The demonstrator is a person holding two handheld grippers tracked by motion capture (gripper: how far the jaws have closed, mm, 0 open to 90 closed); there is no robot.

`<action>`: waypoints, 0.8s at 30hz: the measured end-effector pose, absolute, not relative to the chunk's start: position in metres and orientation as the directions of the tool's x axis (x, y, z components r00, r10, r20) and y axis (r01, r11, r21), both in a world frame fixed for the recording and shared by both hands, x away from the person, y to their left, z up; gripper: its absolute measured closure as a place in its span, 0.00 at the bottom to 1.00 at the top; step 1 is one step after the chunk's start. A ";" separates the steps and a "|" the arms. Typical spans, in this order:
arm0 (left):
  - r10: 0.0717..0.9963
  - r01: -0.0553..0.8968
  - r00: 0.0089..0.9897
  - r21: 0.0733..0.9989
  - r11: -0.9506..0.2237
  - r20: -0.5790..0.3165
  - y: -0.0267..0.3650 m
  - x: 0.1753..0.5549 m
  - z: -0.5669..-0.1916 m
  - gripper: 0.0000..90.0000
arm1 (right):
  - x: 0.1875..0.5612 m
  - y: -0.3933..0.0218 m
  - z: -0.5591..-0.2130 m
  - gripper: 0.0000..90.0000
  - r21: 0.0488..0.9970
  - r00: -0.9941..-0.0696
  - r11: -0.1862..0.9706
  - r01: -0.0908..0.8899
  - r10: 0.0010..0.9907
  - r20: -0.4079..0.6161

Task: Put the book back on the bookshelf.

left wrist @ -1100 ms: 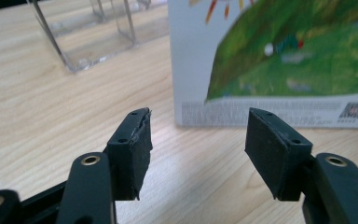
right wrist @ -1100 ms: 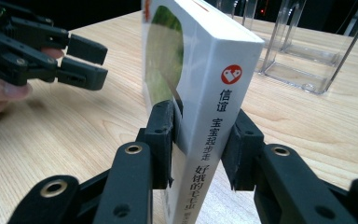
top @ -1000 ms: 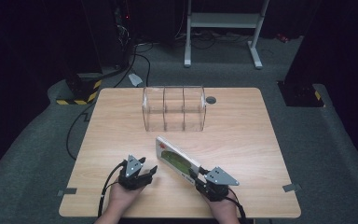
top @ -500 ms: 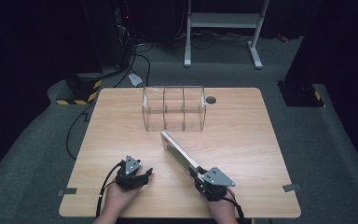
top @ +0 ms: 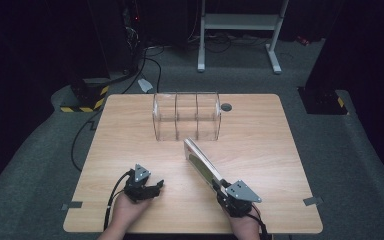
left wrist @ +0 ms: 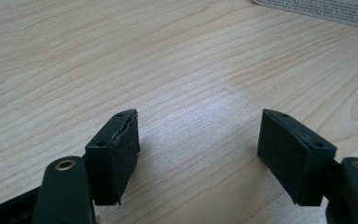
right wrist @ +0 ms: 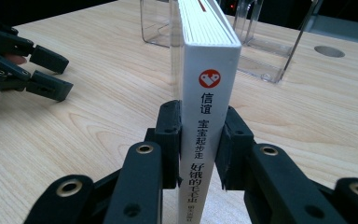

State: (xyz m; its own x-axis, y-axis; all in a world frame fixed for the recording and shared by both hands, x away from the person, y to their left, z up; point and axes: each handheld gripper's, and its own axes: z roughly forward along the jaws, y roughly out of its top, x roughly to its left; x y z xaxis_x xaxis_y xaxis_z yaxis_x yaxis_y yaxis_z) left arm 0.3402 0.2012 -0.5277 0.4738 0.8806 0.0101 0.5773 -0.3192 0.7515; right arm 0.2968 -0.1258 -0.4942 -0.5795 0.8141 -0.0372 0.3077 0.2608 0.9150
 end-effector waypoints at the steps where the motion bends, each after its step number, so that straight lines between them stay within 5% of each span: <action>1: 0.881 0.577 0.474 0.752 -0.319 0.010 0.201 0.340 -0.528 0.32 | 0.297 -0.126 -0.494 0.81 0.915 -0.580 0.261 0.308 0.814 -0.037; 14: 0.882 0.577 0.471 0.753 -0.317 0.010 0.201 0.341 -0.528 0.32 | 0.305 -0.123 -0.486 0.59 0.923 -0.574 0.200 0.330 0.818 0.028; 21: 0.882 0.577 0.471 0.753 -0.317 0.010 0.201 0.341 -0.528 0.32 | 0.305 -0.123 -0.480 0.57 0.943 -0.562 0.162 0.292 0.827 0.032; 24: 0.882 0.577 0.472 0.752 -0.317 0.010 0.201 0.341 -0.528 0.32 | 0.306 -0.121 -0.478 0.66 0.938 -0.521 0.166 0.306 0.853 0.019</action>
